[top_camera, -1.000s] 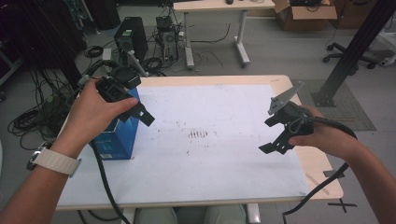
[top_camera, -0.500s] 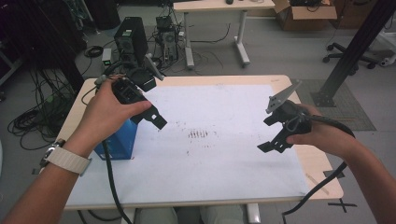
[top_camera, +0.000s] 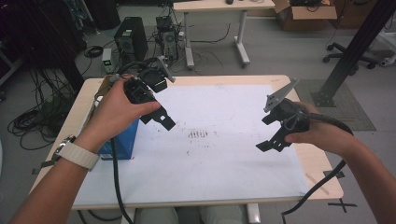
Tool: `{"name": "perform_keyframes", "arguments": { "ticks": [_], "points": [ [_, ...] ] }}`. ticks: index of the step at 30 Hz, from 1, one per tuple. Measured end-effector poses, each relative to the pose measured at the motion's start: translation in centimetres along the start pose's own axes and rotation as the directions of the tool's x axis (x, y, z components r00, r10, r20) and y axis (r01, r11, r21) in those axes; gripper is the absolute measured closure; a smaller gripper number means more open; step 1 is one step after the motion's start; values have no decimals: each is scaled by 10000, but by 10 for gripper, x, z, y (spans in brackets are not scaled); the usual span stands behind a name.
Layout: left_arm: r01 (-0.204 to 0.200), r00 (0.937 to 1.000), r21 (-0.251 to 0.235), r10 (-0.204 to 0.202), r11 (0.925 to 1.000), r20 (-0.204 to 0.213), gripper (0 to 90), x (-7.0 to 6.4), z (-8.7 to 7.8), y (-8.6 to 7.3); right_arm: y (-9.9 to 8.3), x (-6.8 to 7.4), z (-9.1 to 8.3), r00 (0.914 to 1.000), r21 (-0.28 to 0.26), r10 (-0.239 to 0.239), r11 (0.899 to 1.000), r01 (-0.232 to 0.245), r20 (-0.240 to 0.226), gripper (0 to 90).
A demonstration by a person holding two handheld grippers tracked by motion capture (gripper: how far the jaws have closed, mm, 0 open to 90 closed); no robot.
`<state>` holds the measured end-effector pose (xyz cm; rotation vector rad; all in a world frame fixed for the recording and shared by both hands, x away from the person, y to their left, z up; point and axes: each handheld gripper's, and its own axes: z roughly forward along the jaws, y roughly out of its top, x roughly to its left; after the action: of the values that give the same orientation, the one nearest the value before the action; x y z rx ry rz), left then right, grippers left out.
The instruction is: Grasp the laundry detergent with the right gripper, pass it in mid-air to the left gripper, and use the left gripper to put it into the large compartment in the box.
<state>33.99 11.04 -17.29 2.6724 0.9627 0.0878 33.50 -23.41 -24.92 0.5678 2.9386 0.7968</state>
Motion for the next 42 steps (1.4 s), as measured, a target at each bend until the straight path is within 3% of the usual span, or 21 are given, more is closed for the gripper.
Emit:
{"name": "perform_keyframes", "arguments": {
  "ticks": [4, 13, 30, 34, 42],
  "points": [
    [-163, 9998, 39, 163, 9999, 85, 54, -1, 4, 3, -1, -1, 2, 10000, 6, 26, 10000, -26, -62, 49],
    [-1025, 9944, 121, 1022, 9947, 288, 56, -8, 13, 13, -3, -4, 3, 9999, -29, 106, 9999, -106, -94, 50],
    [-1621, 9863, 397, 1607, 9860, 366, 60, -7, 22, 22, -2, -5, 7, 9997, 58, 76, 10000, -75, -211, 50],
    [-1904, 9812, 410, 1888, 9808, 398, 60, -8, 24, 22, -2, -5, 7, 9997, 118, 75, 9999, -72, -253, 50],
    [-2657, 9631, 609, 2621, 9621, 610, 61, -14, 30, 24, -1, -5, 8, 9995, 151, 69, 9999, -64, -306, 50]
  ]
}}
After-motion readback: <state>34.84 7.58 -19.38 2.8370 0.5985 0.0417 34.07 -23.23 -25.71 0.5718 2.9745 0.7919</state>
